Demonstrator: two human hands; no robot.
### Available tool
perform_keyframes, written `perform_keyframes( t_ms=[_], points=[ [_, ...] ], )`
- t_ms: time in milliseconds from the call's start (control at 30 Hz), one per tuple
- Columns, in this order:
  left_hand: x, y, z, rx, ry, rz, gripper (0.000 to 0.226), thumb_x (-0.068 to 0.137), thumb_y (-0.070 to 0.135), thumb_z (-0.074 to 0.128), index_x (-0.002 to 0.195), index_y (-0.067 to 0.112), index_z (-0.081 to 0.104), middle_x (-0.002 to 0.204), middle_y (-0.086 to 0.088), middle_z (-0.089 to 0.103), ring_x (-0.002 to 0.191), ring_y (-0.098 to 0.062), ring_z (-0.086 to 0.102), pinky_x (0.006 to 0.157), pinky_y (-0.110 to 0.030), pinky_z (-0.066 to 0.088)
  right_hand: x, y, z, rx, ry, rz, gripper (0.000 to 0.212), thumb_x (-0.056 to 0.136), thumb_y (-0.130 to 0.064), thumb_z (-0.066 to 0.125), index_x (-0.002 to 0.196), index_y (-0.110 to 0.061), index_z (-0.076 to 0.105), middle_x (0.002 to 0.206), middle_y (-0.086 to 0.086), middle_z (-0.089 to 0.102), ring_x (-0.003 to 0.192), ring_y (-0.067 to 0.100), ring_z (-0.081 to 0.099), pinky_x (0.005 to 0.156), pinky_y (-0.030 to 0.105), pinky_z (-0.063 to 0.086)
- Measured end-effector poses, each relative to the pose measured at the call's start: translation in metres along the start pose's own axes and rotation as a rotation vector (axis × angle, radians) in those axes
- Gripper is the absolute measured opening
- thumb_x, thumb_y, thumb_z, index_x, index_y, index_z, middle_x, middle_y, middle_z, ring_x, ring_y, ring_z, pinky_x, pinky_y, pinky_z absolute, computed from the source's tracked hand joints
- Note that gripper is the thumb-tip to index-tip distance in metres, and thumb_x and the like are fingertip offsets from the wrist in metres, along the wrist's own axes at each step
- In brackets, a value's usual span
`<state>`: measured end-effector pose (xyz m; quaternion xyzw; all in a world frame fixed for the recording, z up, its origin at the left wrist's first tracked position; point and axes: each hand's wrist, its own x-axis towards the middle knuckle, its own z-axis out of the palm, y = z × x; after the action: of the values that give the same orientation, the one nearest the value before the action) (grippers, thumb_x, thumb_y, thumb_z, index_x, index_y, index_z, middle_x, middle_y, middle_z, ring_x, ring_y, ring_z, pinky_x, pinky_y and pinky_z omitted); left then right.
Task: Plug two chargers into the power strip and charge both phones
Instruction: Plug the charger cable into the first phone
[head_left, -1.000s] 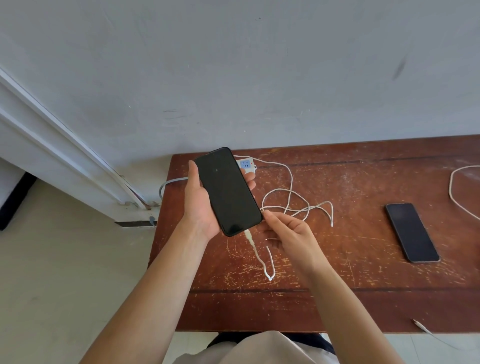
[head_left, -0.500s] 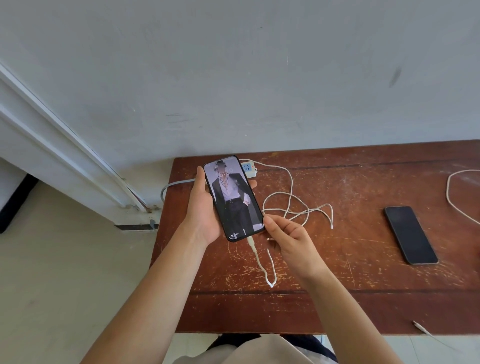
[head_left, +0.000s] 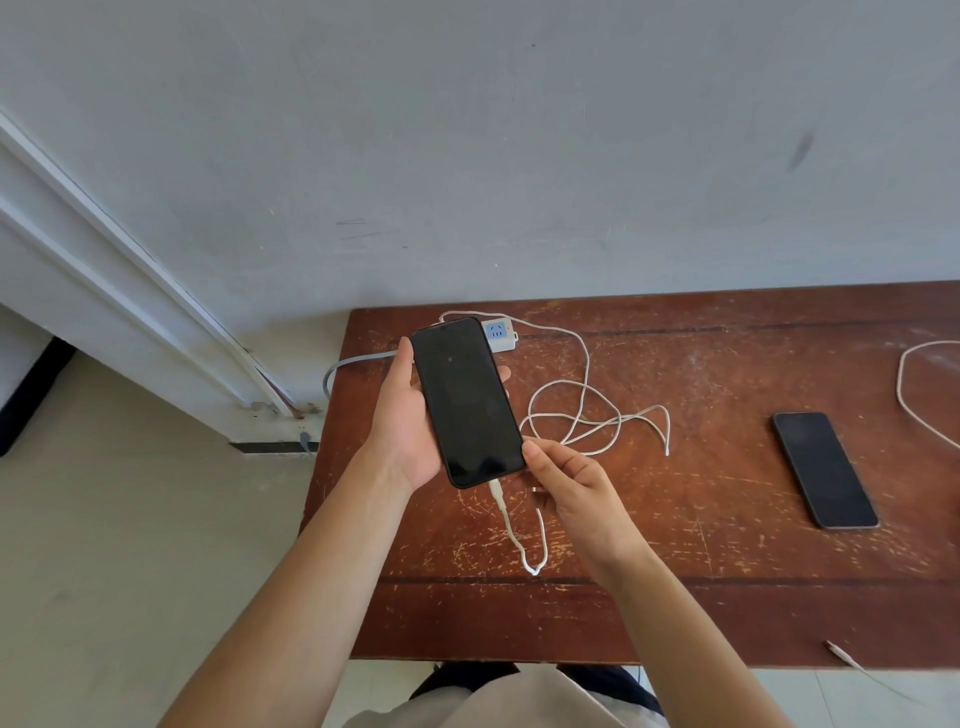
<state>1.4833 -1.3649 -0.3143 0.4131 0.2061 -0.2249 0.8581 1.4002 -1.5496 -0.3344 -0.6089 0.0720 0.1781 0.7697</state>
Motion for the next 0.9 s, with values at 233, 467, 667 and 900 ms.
perform_keyframes(
  t_ms=[233, 467, 667, 900],
  points=[
    [0.003, 0.001, -0.001, 0.032, 0.086, -0.001, 0.065, 0.095, 0.072, 0.036, 0.121, 0.024, 0.071, 0.115, -0.008, 0.077, 0.095, -0.026, 0.077, 0.067, -0.043, 0.062, 0.003, 0.004, -0.001, -0.01, 0.012, -0.001, 0.025, 0.103, -0.031, 0.054, 0.113, -0.03, 0.077, 0.095, -0.001, 0.076, 0.077, 0.004, 0.062, 0.069, 0.016, 0.051],
    [0.006, 0.002, -0.003, 0.086, 0.098, -0.012, 0.064, 0.095, 0.069, 0.037, 0.13, 0.023, 0.067, 0.126, -0.01, 0.073, 0.115, -0.028, 0.069, 0.082, -0.044, 0.062, 0.009, 0.012, -0.004, -0.014, 0.012, 0.013, 0.026, 0.104, -0.03, 0.052, 0.115, -0.028, 0.076, 0.089, -0.001, 0.073, 0.074, 0.003, 0.06, 0.067, 0.016, 0.05],
    [0.014, -0.004, -0.009, 0.129, 0.131, 0.019, 0.048, 0.104, 0.048, 0.035, 0.127, 0.022, 0.069, 0.126, -0.008, 0.073, 0.115, -0.026, 0.069, 0.093, -0.042, 0.057, 0.02, 0.017, -0.004, -0.001, 0.033, 0.08, 0.023, 0.101, -0.032, 0.057, 0.108, -0.031, 0.079, 0.09, 0.002, 0.075, 0.077, 0.008, 0.063, 0.065, 0.018, 0.051],
    [0.037, -0.023, -0.05, 0.269, 0.285, -0.012, 0.034, 0.105, 0.023, 0.046, 0.124, 0.008, 0.07, 0.119, -0.013, 0.074, 0.11, -0.031, 0.069, 0.101, -0.047, 0.053, 0.05, 0.047, 0.005, -0.078, 0.117, 0.261, 0.018, 0.099, -0.025, 0.063, 0.11, -0.024, 0.077, 0.081, 0.0, 0.074, 0.072, 0.009, 0.066, 0.064, 0.02, 0.053]
  ],
)
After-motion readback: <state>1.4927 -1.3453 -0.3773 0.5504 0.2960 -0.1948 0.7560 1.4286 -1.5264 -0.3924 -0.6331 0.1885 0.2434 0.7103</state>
